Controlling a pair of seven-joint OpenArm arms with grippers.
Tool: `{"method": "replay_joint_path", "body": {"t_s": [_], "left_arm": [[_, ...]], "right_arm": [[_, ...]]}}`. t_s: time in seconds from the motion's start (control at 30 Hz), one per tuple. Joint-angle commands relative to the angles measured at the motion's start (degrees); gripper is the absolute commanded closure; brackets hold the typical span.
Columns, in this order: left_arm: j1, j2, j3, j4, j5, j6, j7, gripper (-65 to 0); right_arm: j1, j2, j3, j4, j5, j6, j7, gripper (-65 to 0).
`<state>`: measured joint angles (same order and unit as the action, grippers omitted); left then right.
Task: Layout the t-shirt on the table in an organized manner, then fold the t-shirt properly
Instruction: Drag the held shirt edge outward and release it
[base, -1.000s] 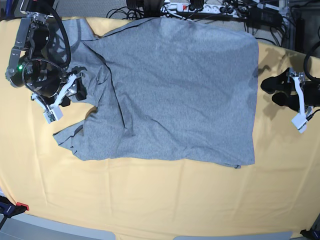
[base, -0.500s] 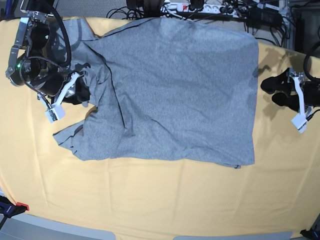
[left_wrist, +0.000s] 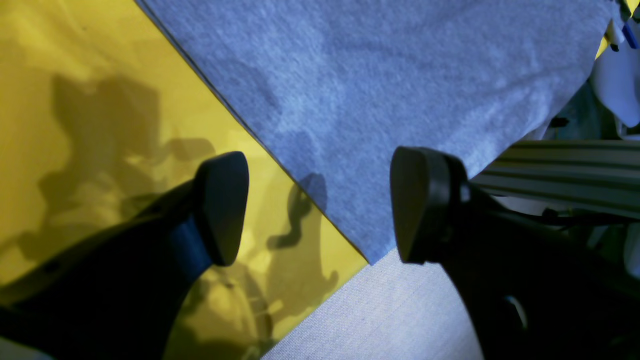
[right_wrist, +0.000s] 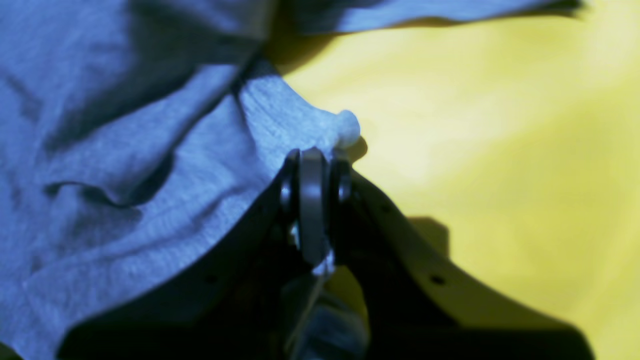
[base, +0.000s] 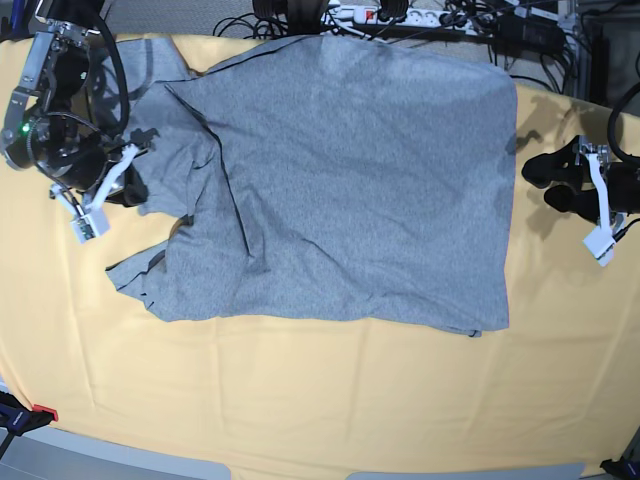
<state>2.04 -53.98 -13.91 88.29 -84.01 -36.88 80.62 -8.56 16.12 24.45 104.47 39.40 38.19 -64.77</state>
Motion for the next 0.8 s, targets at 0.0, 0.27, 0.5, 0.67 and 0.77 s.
{"method": "replay_joint_path", "body": {"t_s": [0.0, 0.27, 0.5, 0.67, 0.77], "left_arm": [[-0.96, -1.55, -0.81, 0.46, -0.99, -0.20, -0.62, -45.8], [-0.96, -1.55, -0.81, 0.46, -0.99, -0.61, -0.62, -45.8], [-0.96, -1.55, -0.81, 0.46, -0.99, -0.61, -0.62, -45.8], [-0.96, -1.55, -0.81, 0.46, -0.99, -0.61, -0.62, -45.8], [-0.96, -1.55, -0.81, 0.46, -0.99, -0.61, -0.62, -45.8]], "right_arm": [[0.79, 0.87, 1.97, 2.14, 0.68, 0.17, 1.05, 0.0], [0.48, 0.87, 14.88, 6.49, 4.33, -3.45, -1.49, 0.0], [0.46, 0.87, 20.76, 6.49, 5.38, -7.82, -7.43, 0.0], [0.46, 0.85, 25.05, 6.49, 5.35, -8.87, -8.68, 0.0], [0.46, 0.85, 26.23, 6.49, 5.64, -10.16, -10.56, 0.0]]}}
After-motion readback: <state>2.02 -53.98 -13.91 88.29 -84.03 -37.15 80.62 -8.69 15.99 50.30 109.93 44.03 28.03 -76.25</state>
